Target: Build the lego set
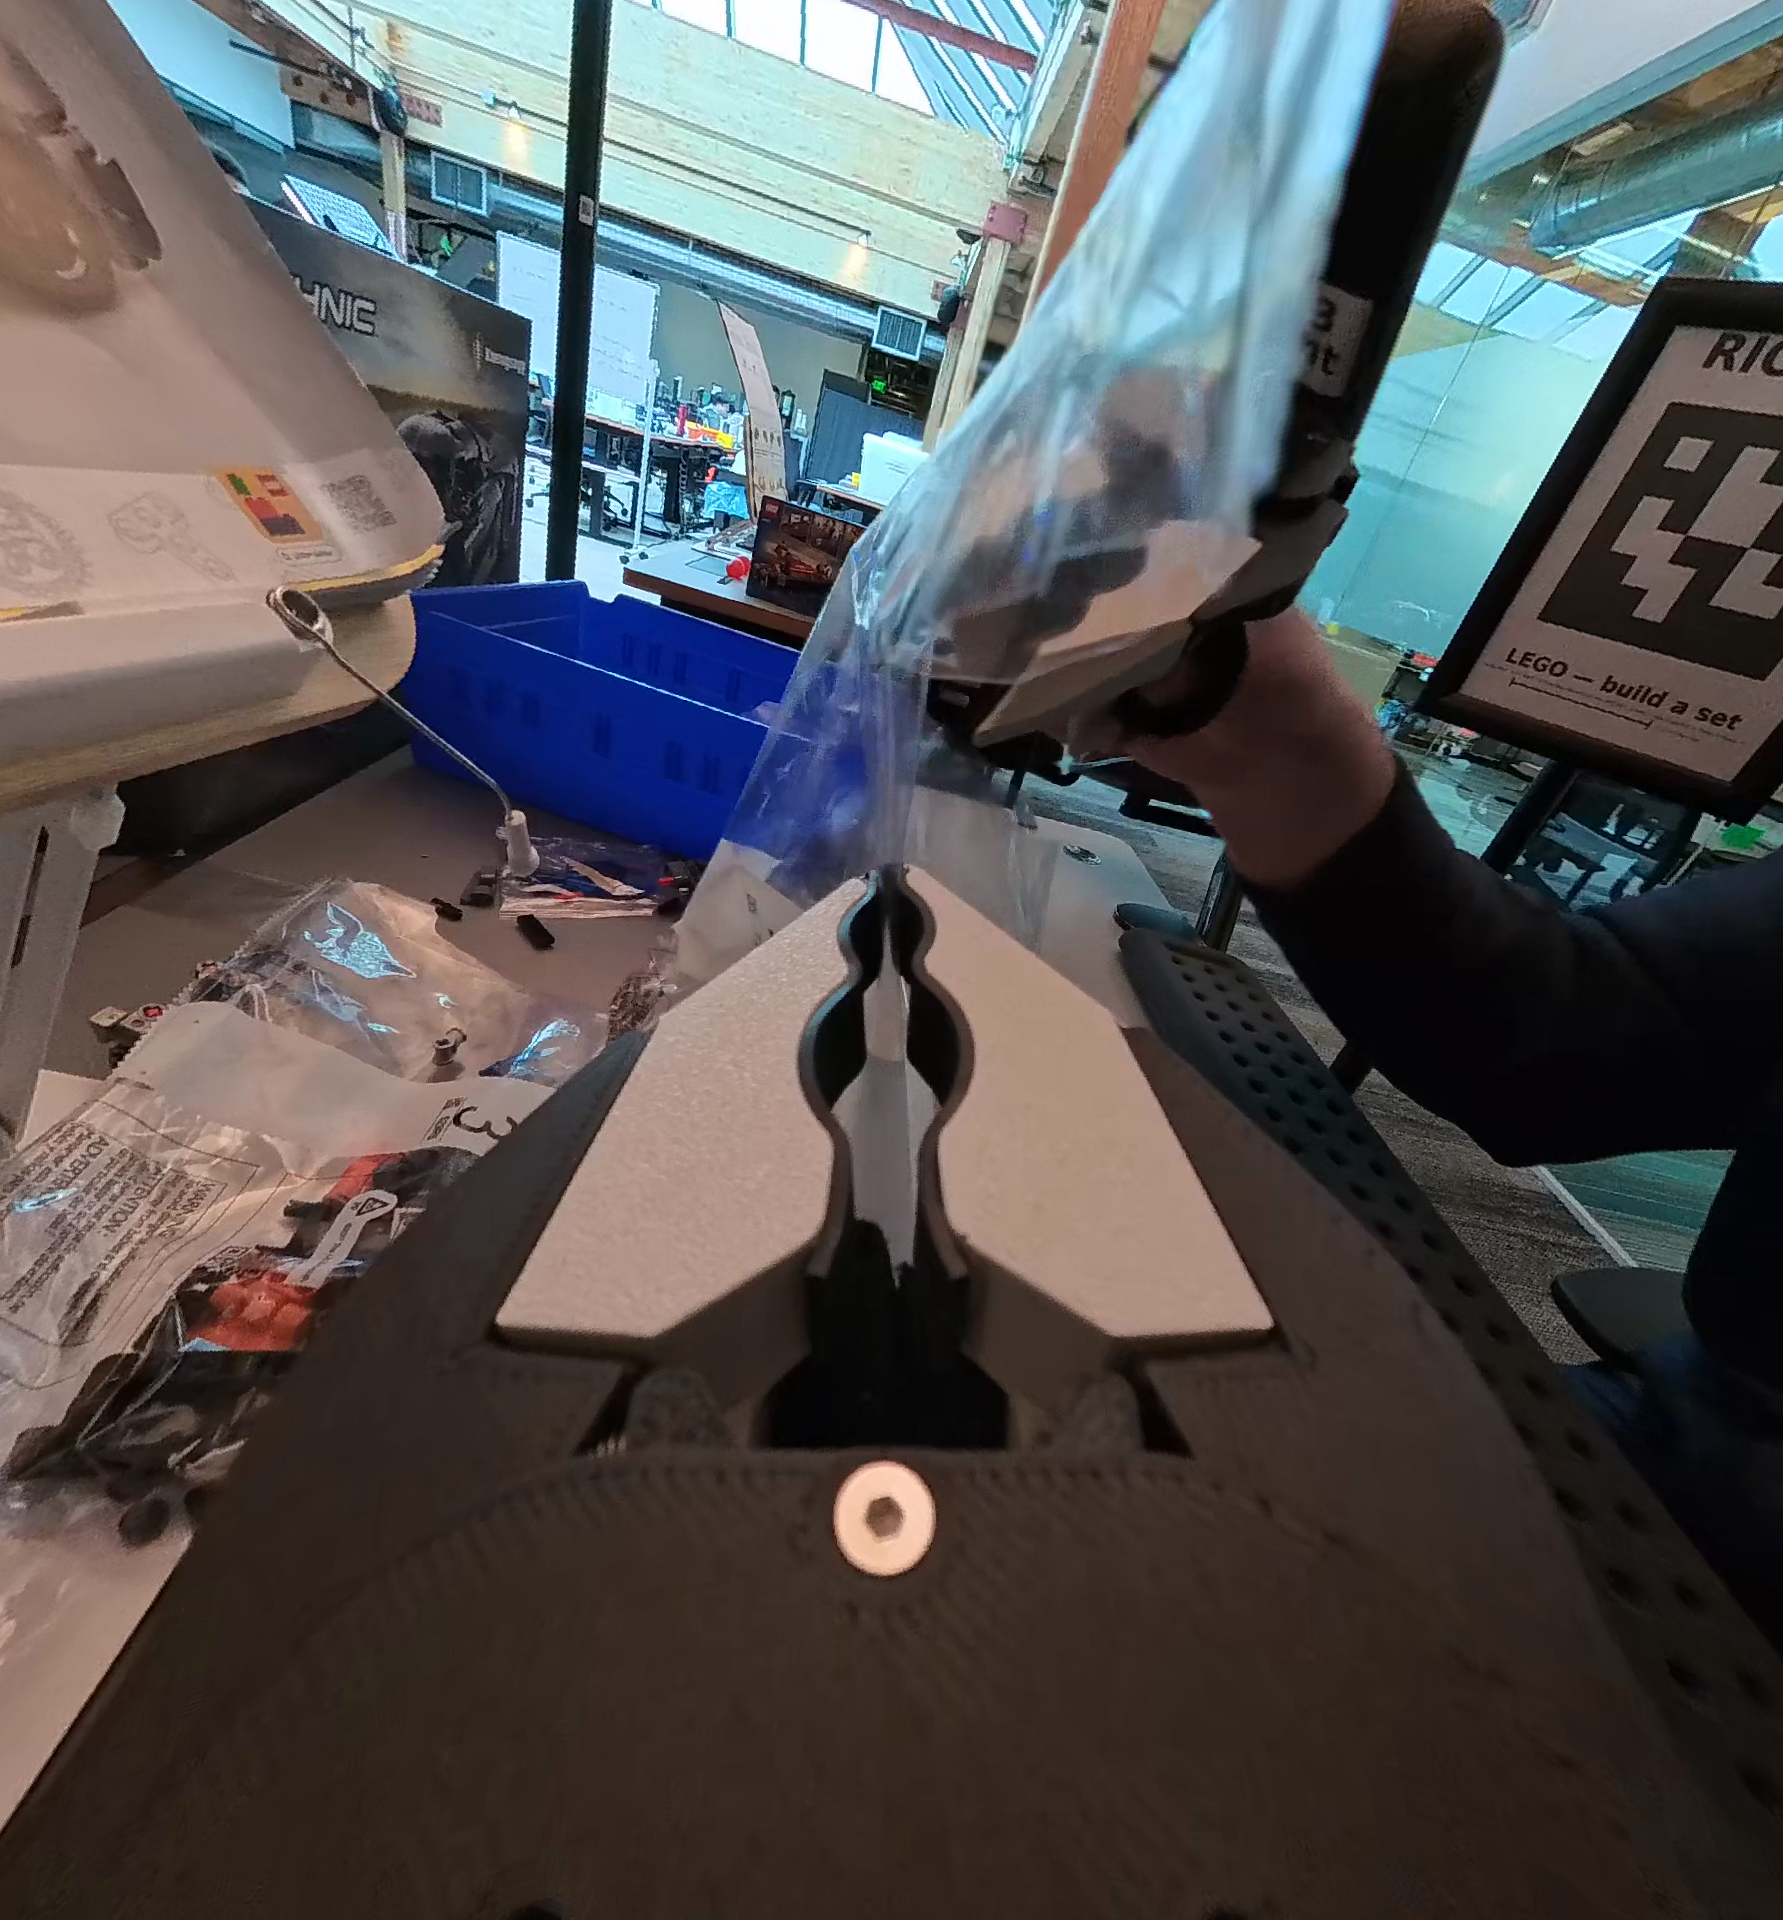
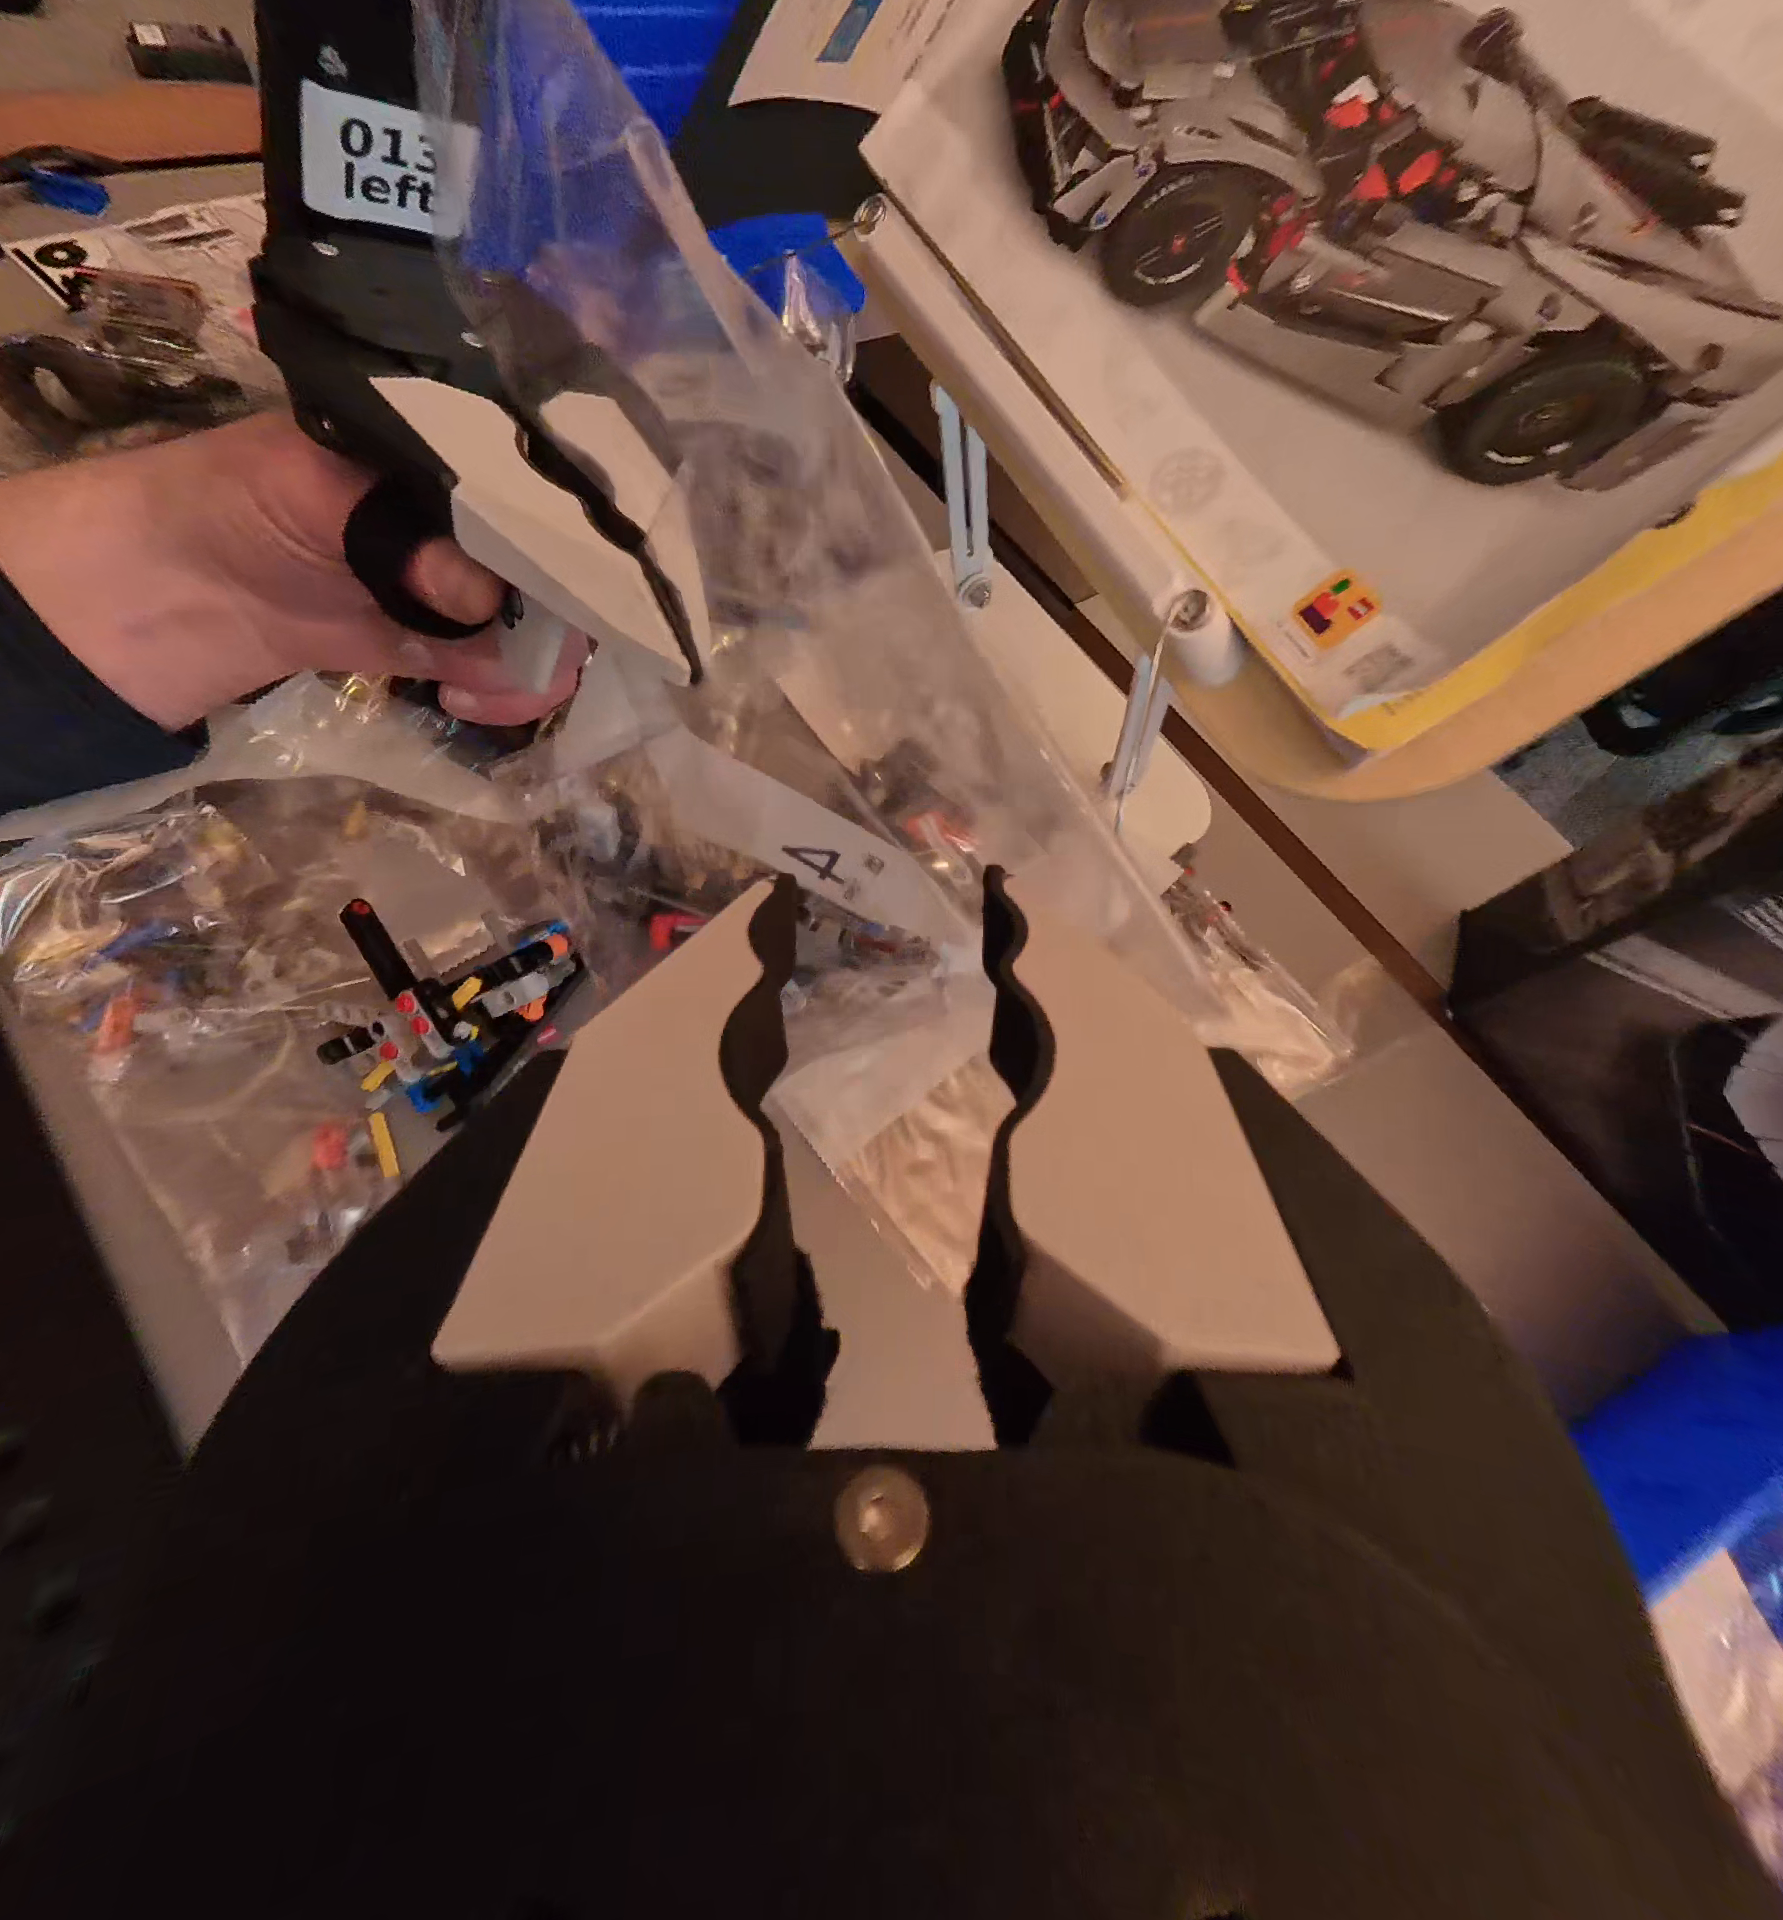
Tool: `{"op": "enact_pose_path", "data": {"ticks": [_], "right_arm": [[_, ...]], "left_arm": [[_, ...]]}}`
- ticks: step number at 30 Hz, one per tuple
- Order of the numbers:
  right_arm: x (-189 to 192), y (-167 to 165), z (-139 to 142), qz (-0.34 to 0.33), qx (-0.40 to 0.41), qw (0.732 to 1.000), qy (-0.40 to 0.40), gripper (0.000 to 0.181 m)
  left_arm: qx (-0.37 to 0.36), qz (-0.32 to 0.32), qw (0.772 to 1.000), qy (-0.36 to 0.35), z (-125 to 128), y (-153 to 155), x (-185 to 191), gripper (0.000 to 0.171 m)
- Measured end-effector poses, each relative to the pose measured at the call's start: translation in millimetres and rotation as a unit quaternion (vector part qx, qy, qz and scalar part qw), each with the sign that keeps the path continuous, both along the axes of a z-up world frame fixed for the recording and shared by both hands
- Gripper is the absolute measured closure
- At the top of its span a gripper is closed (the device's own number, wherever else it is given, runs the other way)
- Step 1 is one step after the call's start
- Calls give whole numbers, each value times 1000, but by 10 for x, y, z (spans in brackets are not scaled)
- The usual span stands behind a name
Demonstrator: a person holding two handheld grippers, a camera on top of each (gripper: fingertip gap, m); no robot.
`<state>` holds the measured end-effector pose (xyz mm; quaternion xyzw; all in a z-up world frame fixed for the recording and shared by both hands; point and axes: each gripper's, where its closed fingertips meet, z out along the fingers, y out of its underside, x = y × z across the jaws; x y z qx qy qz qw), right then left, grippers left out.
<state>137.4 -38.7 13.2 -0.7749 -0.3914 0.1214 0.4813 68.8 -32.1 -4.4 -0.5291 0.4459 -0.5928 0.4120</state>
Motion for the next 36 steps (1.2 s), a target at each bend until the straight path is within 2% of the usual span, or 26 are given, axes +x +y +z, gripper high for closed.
{"op": "enact_pose_path", "data": {"ticks": [2, 4, 8, 11, 14, 17, 19, 21, 24, 26, 28, 30, 33, 36], "right_arm": [[90, -170, 28, 1, 0, 1000, 1, 150], [156, -425, -113, 19, -41, 999, -12, 151], [218, -863, -716, 60, -139, 987, -59, 149], [243, -951, -1232, 52, -198, 975, -90, 150], [63, -951, -1588, 64, -229, 968, -82, 151], [102, -881, -1909, 45, -242, 959, -139, 152], [55, -886, -1841, 49, -241, 962, -118, 154], [165, -902, -1755, 38, -235, 963, -128, 152], [202, -1175, -1627, 78, -262, 956, -107, 152], [213, -1443, -1670, 121, -289, 942, -121, 151], [267, -1584, -1794, 132, -296, 933, -158, 152], [292, -1630, -1903, 127, -303, 929, -172, 152], [291, -1606, -1902, 122, -286, 935, -169, 169], [271, -1599, -1914, 123, -283, 937, -163, 172]], "left_arm": [[-1, 1, 1000, -1, -2, 3, -4, 171], [-1, 2, 1000, -1, -1, 7, -9, 171], [-2, 2, 1000, 0, -7, 3, 3, 171], [0, 1, 1000, 2, -13, -16, 14, 171], [1, 2, 1000, 3, -12, -18, 11, 171], [1, 3, 1000, 2, -9, -10, -2, 171], [1, 4, 1000, 2, -6, 0, -11, 171], [0, 5, 1000, 1, -4, 11, -19, 171], [-2, 3, 1000, 0, -4, 20, -15, 171], [-3, 1, 1000, 0, -7, 13, -3, 171], [-2, 0, 1000, 2, -14, -3, 11, 171], [-1, -1, 1000, 3, -16, -17, 18, 171], [0, -1, 1000, 4, -15, -25, 14, 171], [-1, 0, 1000, 3, -11, -19, 8, 171]]}}
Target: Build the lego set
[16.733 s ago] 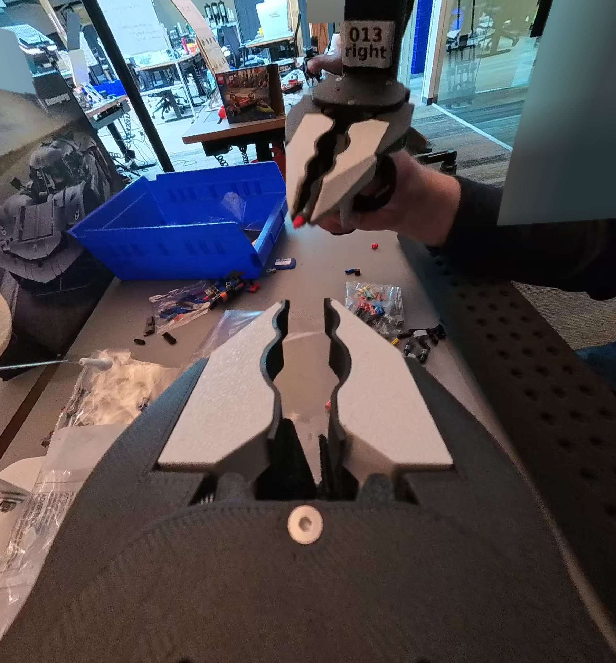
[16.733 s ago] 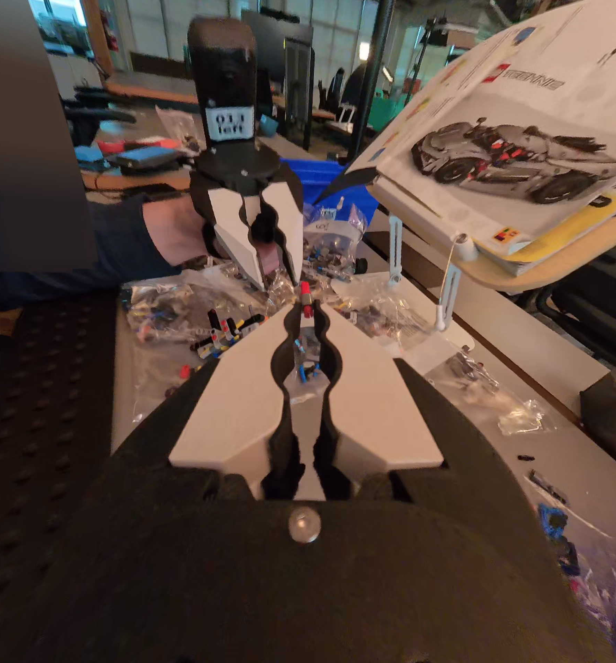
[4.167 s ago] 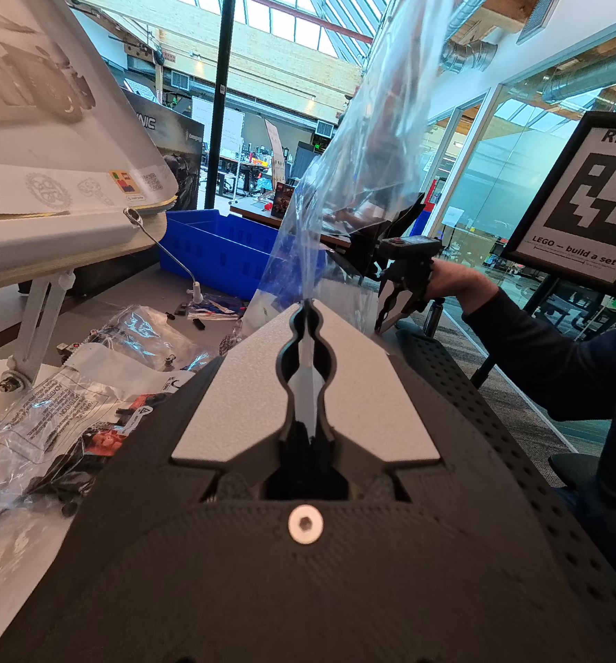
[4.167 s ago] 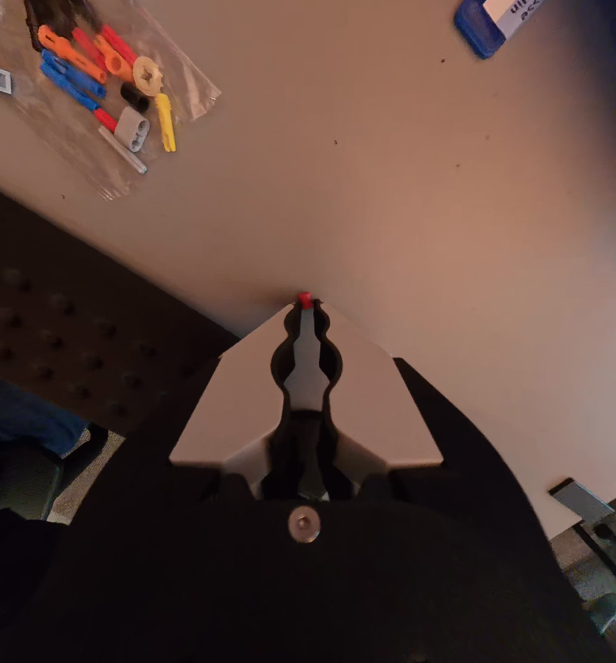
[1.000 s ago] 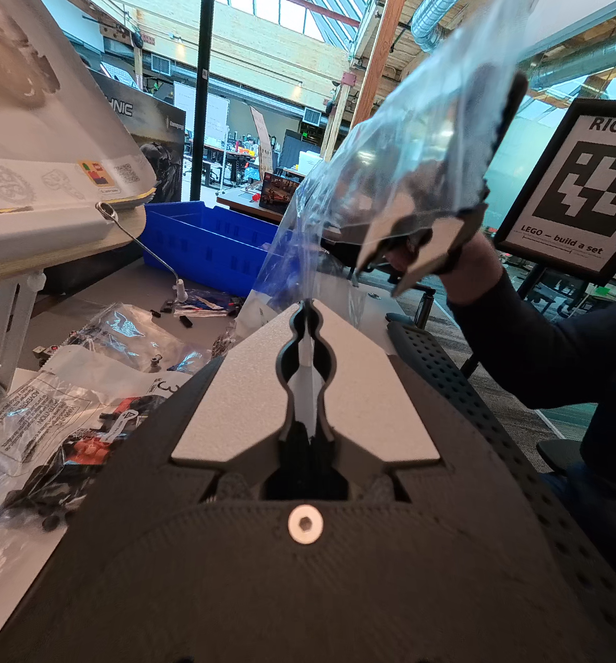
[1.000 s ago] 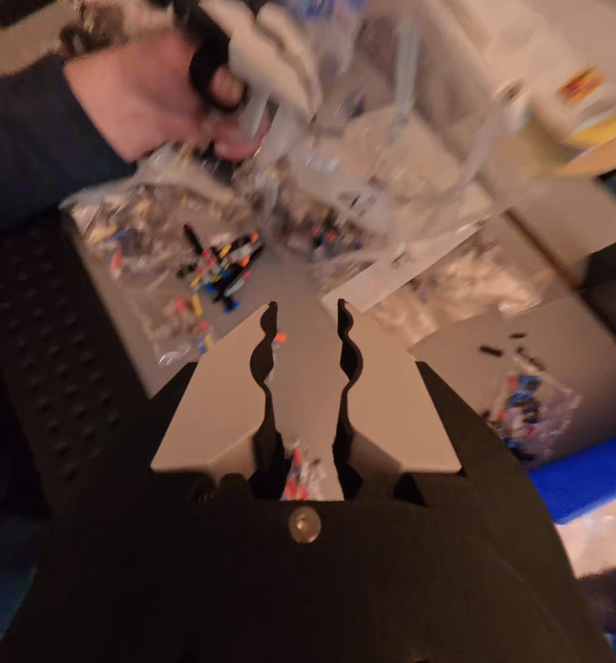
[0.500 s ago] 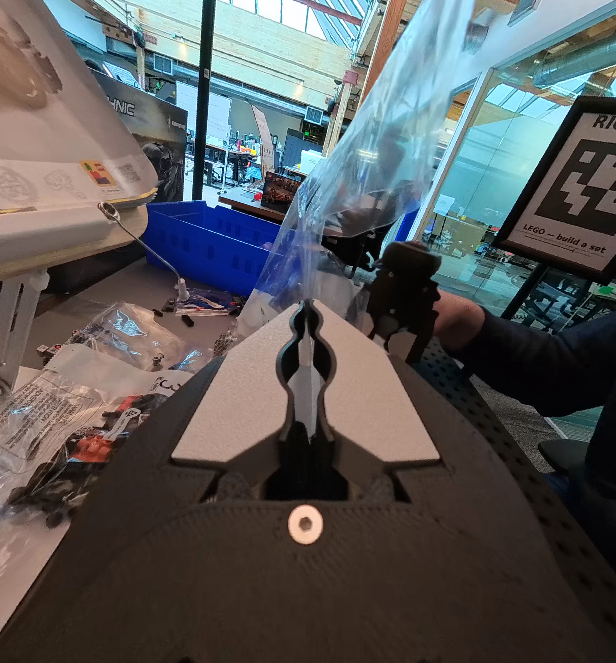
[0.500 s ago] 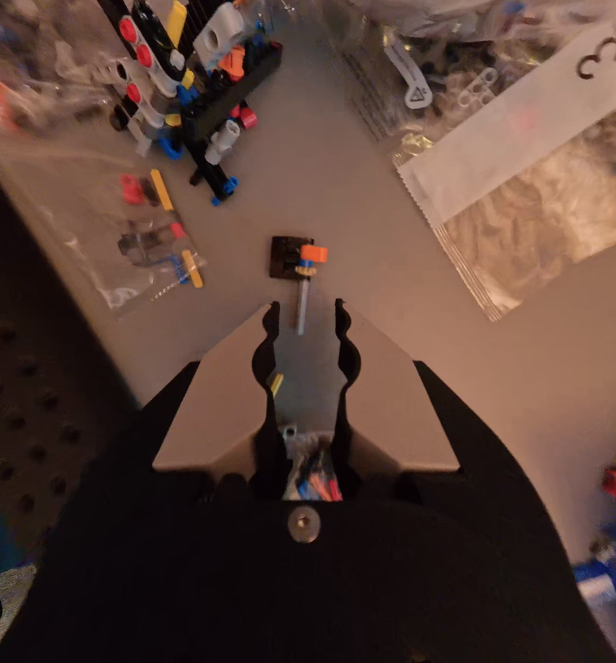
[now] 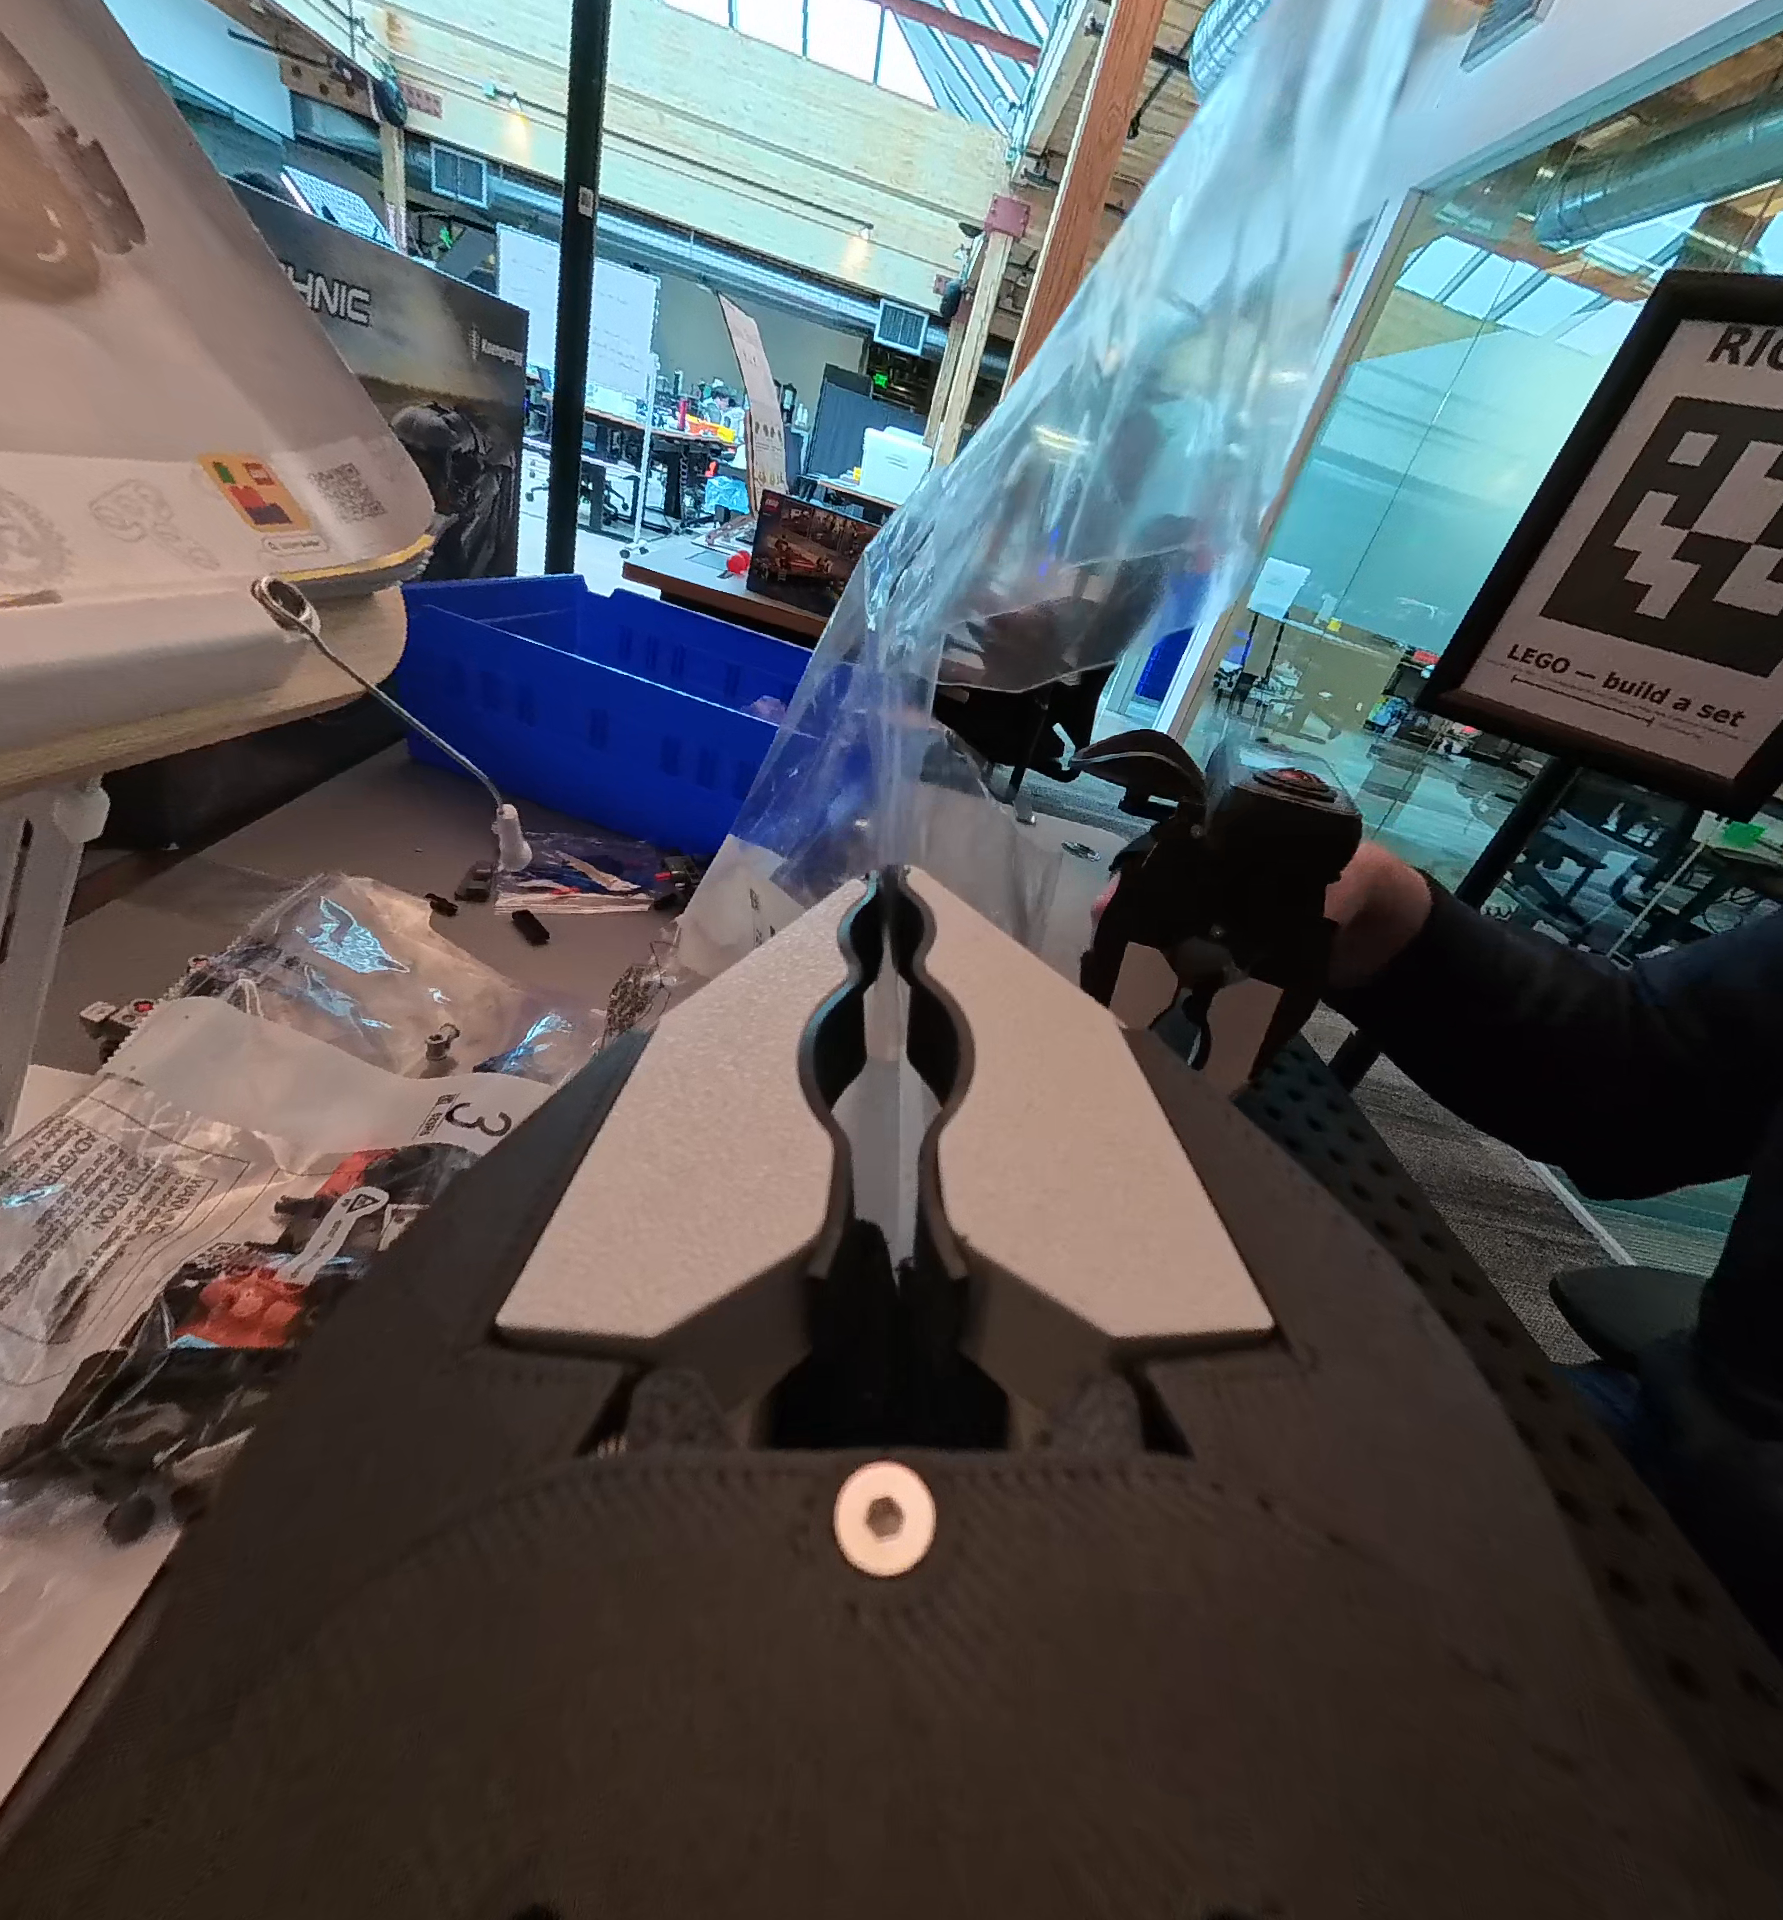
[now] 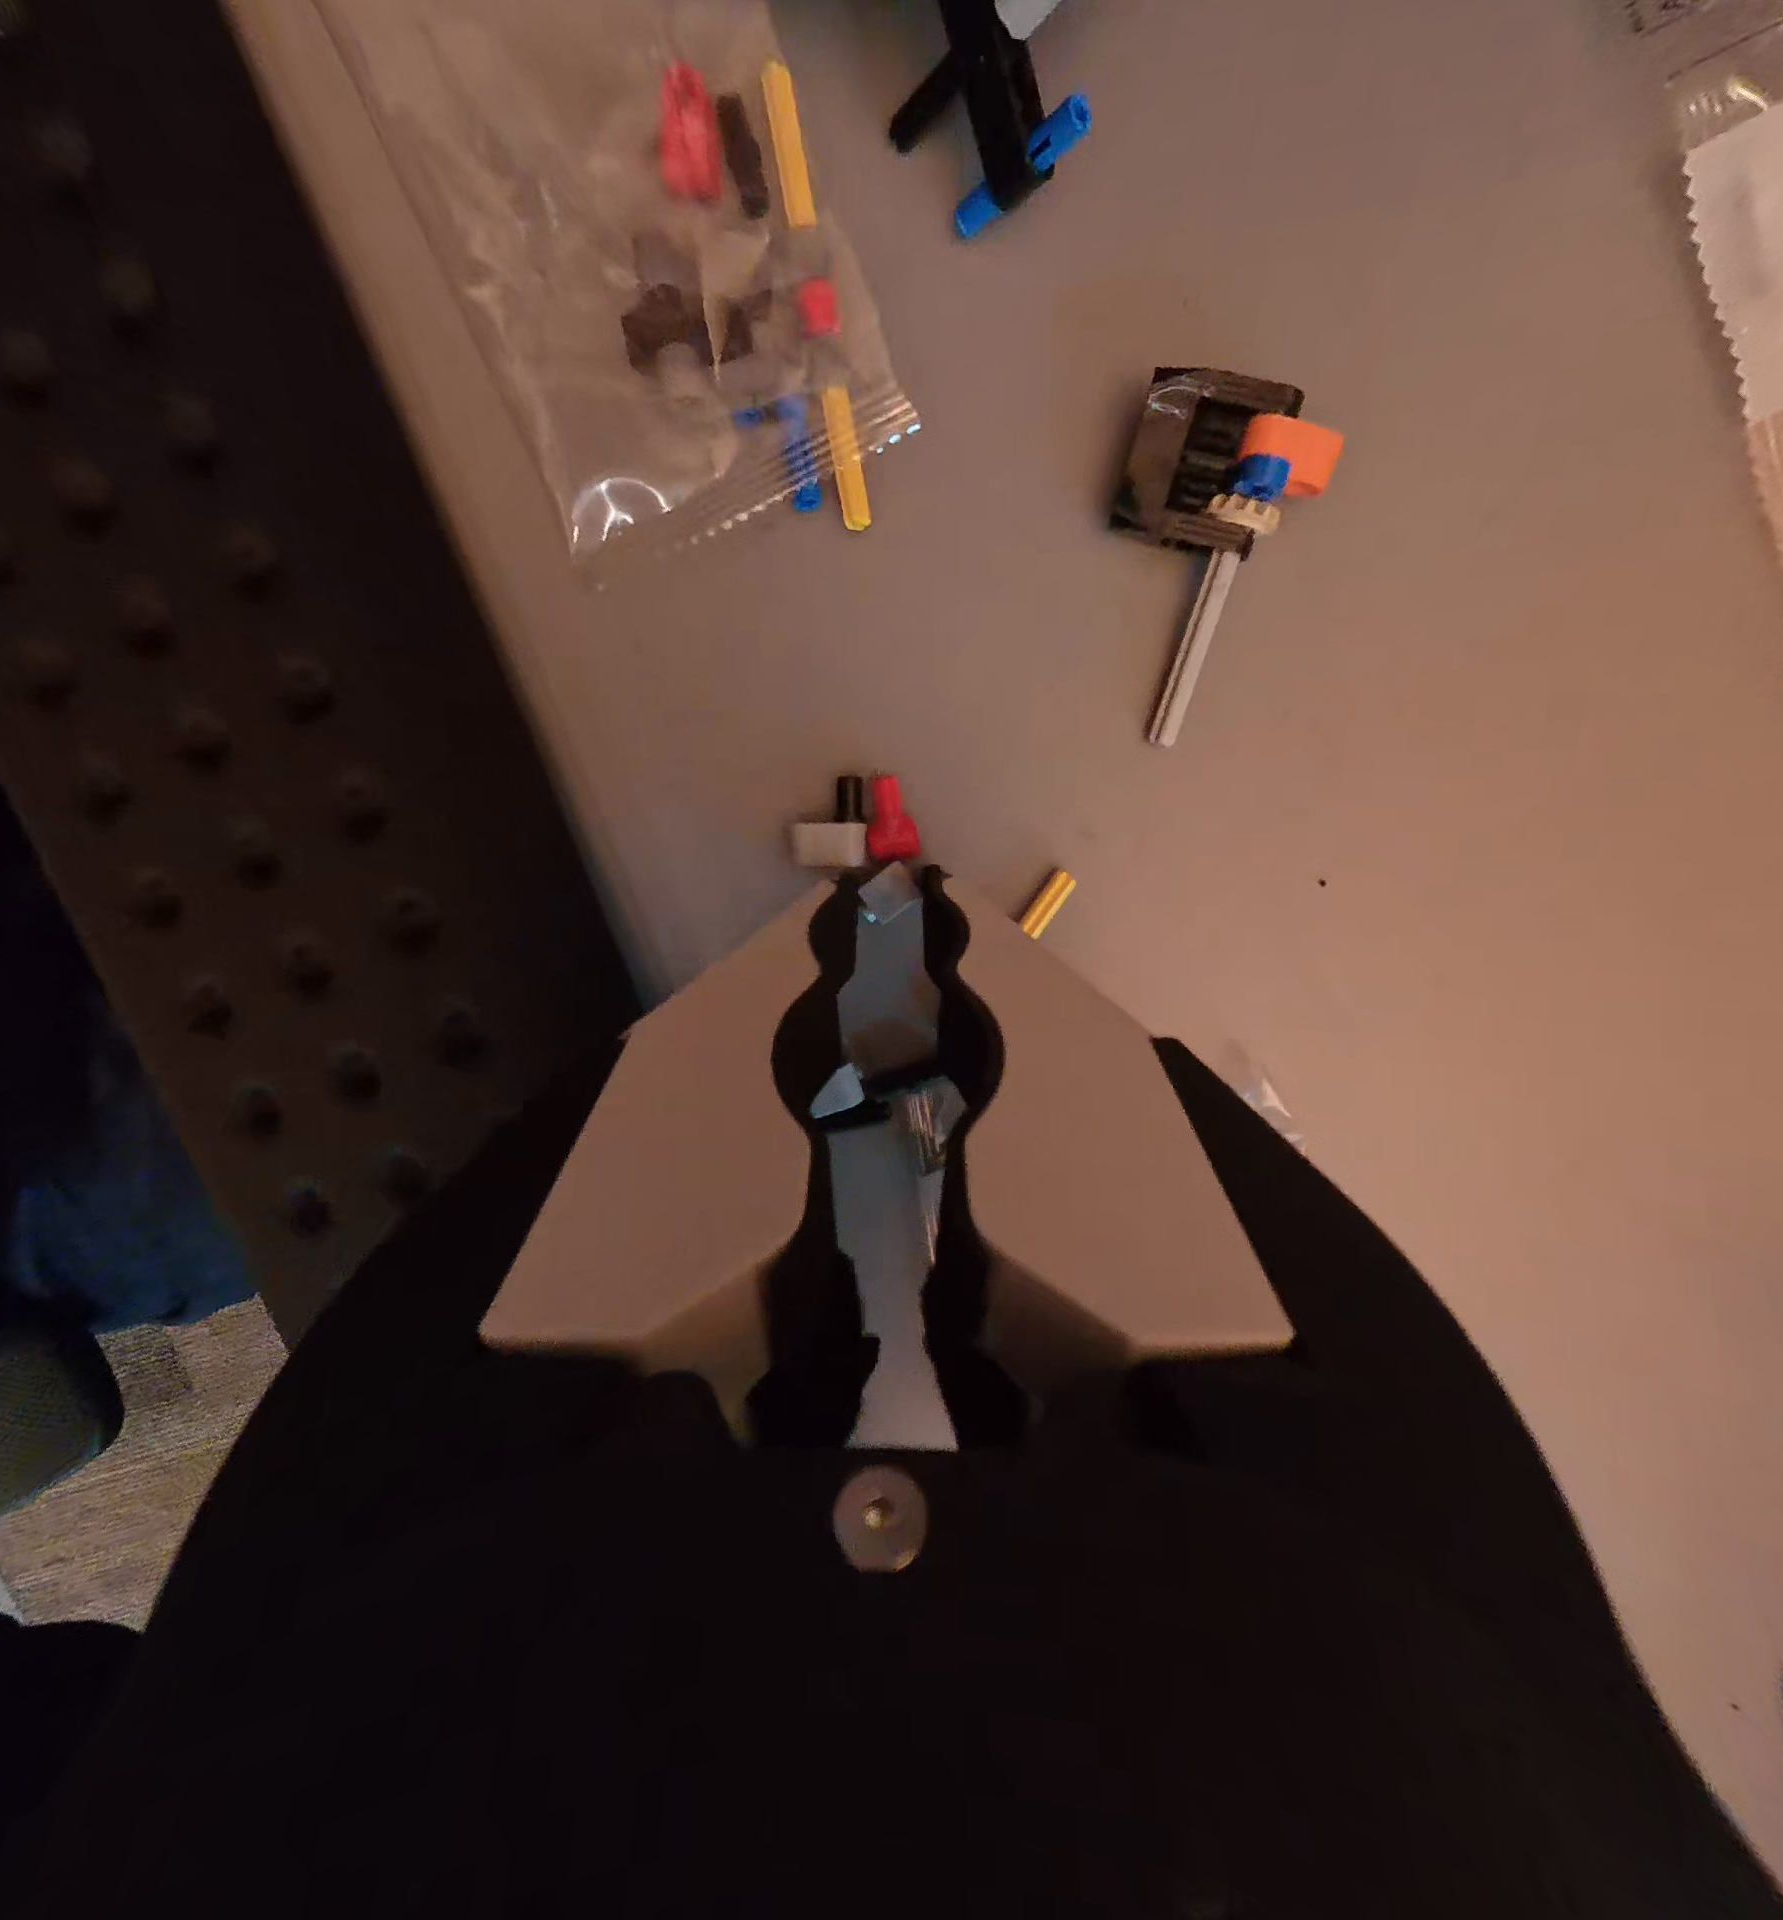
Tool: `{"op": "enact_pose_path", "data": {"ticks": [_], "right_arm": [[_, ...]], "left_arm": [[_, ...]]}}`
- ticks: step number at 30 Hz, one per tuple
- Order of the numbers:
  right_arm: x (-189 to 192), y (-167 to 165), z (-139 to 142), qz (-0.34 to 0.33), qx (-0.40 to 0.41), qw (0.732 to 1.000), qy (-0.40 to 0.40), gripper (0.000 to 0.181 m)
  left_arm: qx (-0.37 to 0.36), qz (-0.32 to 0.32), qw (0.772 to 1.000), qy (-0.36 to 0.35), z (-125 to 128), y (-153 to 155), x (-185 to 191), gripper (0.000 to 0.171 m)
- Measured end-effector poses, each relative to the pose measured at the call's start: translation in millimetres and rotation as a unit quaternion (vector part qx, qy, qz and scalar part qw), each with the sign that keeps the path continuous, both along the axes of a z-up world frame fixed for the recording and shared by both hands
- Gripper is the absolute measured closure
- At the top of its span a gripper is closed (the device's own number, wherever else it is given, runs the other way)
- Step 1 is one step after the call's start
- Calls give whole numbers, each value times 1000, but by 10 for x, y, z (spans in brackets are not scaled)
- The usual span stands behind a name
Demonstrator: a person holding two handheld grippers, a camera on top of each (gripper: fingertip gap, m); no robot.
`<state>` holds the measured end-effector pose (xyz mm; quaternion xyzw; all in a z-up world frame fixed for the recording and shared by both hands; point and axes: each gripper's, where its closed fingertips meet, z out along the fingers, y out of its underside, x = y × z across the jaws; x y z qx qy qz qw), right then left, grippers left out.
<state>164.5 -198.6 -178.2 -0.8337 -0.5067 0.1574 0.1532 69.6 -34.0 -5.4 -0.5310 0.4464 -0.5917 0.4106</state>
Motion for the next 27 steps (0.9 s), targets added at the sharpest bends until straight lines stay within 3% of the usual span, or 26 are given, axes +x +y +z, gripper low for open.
{"op": "enact_pose_path", "data": {"ticks": [3, 5, 12, 16, 18, 20, 23, 27], "right_arm": [[31, 55, 55, 0, 16, 1000, -7, 172], [16, 239, 289, -18, 56, 998, 19, 172], [-242, 1190, 1709, -77, 285, 947, 130, 171], [-398, 1458, 1932, -68, 328, 932, 138, 172], [-416, 1514, 1857, -70, 308, 940, 128, 171], [-375, 1543, 1719, -76, 284, 950, 107, 153], [-286, 1460, 1709, -91, 277, 950, 113, 148], [-91, 1120, 1742, -95, 281, 944, 145, 160]], "left_arm": [[-1, 0, 1000, -1, 3, 7, -5, 171], [-1, 0, 1000, -1, 5, 9, -7, 171], [-2, -3, 1000, -1, 1, 1, -1, 171], [1, -4, 1000, 1, -2, -2, -3, 171], [0, -4, 1000, 1, -3, 5, -6, 171], [-2, -5, 1000, 0, -5, 11, -4, 171], [-2, -7, 1000, 1, -10, 10, 1, 171], [-3, -3, 1000, -1, -2, 25, -18, 171]]}}
